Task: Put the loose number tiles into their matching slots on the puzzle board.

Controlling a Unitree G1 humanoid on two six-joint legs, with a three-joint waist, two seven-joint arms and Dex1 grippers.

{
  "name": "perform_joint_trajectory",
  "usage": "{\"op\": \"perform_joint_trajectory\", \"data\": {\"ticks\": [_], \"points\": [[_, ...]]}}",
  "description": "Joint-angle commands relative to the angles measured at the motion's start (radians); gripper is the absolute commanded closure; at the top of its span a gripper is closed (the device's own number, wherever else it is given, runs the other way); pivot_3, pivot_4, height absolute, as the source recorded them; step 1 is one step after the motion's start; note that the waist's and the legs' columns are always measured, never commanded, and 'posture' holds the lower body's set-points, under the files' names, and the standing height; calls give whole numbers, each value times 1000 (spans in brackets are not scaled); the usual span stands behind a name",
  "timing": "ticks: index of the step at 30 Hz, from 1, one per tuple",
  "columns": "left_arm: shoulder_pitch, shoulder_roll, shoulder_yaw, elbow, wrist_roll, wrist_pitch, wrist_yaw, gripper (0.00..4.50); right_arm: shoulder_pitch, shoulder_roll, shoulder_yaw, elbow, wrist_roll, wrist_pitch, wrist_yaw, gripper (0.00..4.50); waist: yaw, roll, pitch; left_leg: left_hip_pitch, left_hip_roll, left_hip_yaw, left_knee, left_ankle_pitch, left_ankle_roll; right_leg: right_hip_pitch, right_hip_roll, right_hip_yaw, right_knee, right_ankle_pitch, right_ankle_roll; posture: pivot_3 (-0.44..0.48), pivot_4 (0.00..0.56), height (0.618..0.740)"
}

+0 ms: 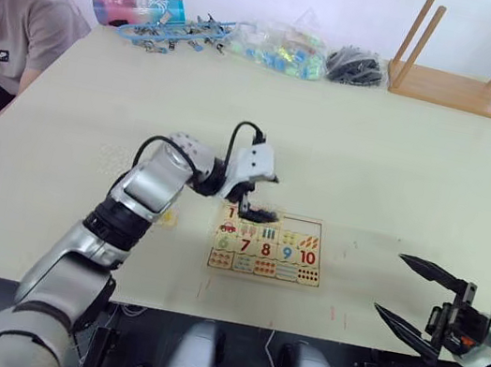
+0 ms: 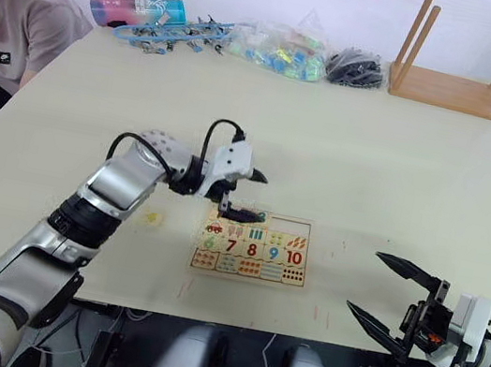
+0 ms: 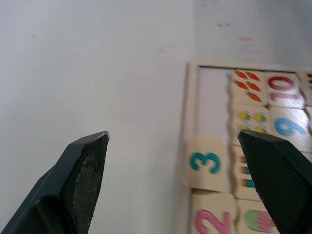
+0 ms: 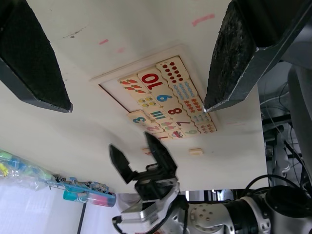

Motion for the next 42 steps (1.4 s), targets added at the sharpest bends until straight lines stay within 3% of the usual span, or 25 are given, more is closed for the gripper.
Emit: {"op": "perform_joint_trajectory", "data": {"ticks": [1, 6, 8, 24, 42], "points": [[-44, -35, 25, 112, -5, -104, 1, 1095, -3, -8, -17, -15, 7, -17, 0, 0, 0, 0, 0, 0, 0, 0, 0, 0, 0, 0, 0, 0, 0, 0, 0, 0, 150, 737], [-69, -71, 5, 257, 10, -290, -60, 3685, 2, -4, -3, -18, 3, -15, 4, 0, 0, 0, 0, 0, 0, 0, 0, 0, 0, 0, 0, 0, 0, 0, 0, 0, 150, 737], [-88, -95, 4, 323, 18, -362, -71, 4416, -1, -4, -2, -17, 3, -14, 3, 0, 1, 0, 0, 0, 0, 0, 0, 0, 0, 0, 0, 0, 0, 0, 0, 0, 150, 737], [-148, -162, 4, 592, 93, -659, -136, 4416, -9, -2, -11, -10, -5, -27, -6, 0, 0, 0, 0, -1, 0, 0, 2, 0, 0, 0, 0, -1, 0, 0, 0, 0, 150, 737], [-149, -162, 9, 654, 118, -747, -187, 4416, -9, 3, -8, -13, -11, -34, -12, 0, 0, 0, 0, -1, 0, -1, 2, 0, 0, 0, 0, -1, 0, 0, 0, 0, 150, 737]]}}
